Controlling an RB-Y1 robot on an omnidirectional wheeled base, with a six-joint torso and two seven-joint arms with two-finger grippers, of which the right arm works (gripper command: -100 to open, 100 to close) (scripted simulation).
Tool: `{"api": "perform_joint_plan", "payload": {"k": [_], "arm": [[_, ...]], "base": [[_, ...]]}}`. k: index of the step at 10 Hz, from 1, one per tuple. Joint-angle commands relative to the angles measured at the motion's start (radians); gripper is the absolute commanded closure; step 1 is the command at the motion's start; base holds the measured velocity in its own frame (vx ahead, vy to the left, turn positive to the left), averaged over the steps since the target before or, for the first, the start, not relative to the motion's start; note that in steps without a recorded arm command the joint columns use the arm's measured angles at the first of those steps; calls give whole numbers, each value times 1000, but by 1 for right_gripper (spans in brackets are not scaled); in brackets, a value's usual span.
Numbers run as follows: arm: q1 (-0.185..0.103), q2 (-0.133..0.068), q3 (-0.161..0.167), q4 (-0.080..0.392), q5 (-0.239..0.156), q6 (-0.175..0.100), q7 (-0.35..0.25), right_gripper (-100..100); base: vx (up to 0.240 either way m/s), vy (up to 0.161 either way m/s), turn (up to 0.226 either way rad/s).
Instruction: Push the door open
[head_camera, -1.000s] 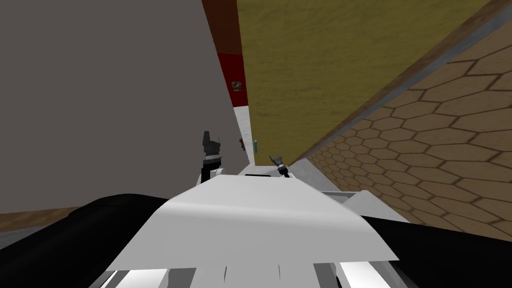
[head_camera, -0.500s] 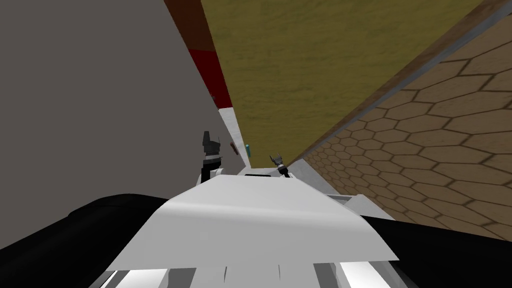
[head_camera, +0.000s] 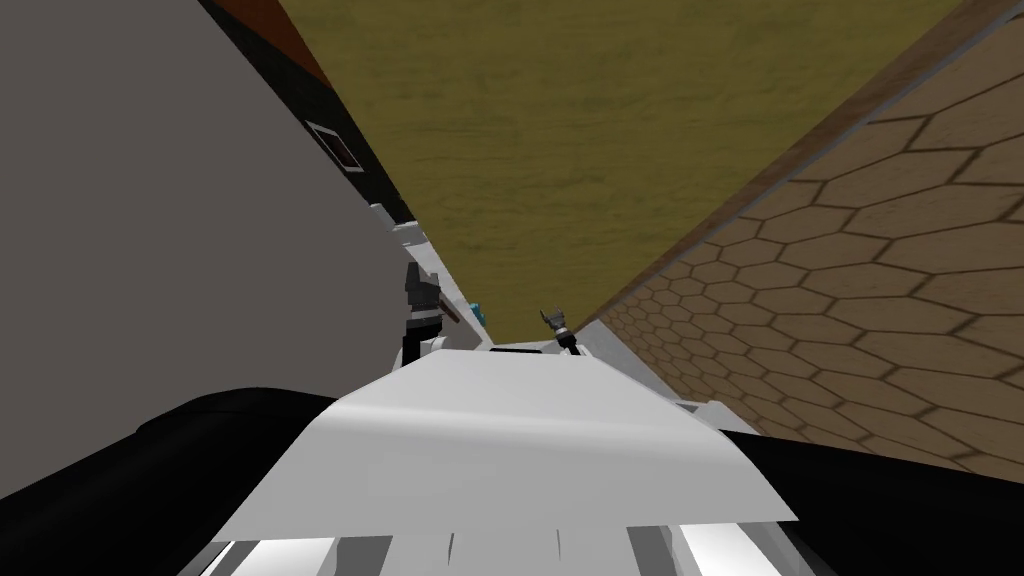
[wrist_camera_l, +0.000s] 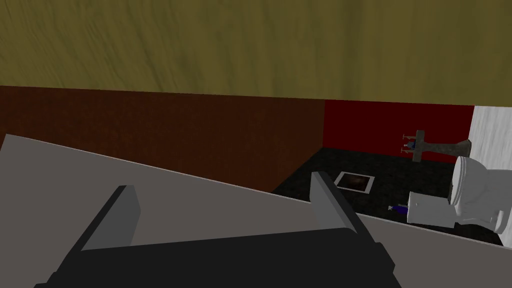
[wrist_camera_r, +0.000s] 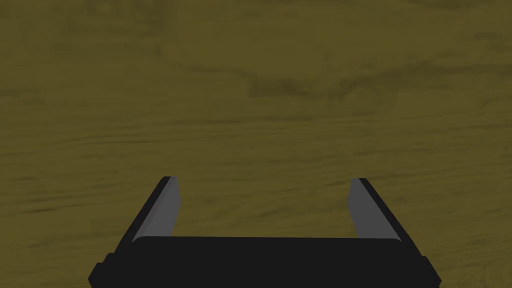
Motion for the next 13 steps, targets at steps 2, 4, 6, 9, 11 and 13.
{"api": "perform_joint_plan", "payload": {"k": [2, 4, 6, 9, 11, 13], "arm": [[-7, 3, -7, 7, -3, 3, 12, -100], [-12, 5, -13, 12, -5, 4, 20, -100], [-16, 7, -17, 17, -7, 6, 27, -100], [-23, 10, -24, 24, -10, 7, 38, -100], [-32, 14, -32, 33, -14, 9, 50, -100], [-47, 22, -47, 49, -20, 13, 73, -100]], "base": [[131, -106, -76], [103, -79, -77], [78, -48, -144], [91, -55, -12], [87, -105, -29], [117, -76, -128]]}}
